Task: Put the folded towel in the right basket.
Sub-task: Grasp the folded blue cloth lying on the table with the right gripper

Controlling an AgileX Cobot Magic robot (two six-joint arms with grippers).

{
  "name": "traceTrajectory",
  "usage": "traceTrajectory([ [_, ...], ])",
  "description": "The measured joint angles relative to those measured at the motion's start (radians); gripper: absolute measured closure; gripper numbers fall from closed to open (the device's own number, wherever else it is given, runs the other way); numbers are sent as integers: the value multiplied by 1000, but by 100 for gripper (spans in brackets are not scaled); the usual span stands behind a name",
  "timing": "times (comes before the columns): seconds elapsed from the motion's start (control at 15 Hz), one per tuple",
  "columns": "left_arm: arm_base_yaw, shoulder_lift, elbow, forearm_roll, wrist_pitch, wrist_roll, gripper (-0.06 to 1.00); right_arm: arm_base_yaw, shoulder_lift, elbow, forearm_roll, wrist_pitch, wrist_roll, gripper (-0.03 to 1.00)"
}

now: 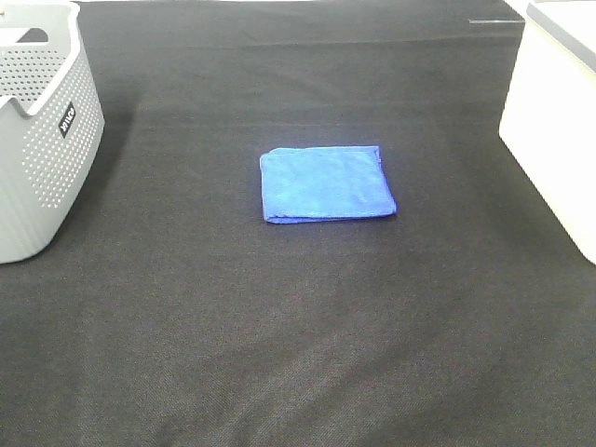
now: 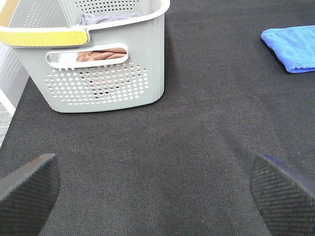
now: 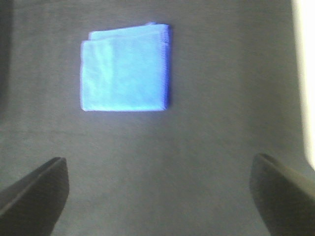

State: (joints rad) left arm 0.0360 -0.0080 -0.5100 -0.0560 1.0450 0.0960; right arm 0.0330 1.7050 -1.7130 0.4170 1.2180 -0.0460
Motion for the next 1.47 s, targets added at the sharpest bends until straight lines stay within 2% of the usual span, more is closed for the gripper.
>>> traceTrajectory([
  [0.27, 0, 0, 0, 0, 0, 0, -4, 118, 253, -104, 17, -64, -5, 1],
  [0.47, 0, 0, 0, 0, 0, 0, -4, 131, 430, -200, 30, -122, -30, 1],
  [0.73, 0, 0, 0, 0, 0, 0, -4, 132, 643, -304, 52, -142, -34, 1],
  [1.0, 0, 0, 0, 0, 0, 0, -4, 132, 729, -310, 71, -188, -44, 1],
  [1.2, 0, 0, 0, 0, 0, 0, -4, 132, 765, -311, 84, -264, -84, 1],
  [1.47, 0, 0, 0, 4, 0, 0, -4, 129, 799, -320, 101, -259, -85, 2],
])
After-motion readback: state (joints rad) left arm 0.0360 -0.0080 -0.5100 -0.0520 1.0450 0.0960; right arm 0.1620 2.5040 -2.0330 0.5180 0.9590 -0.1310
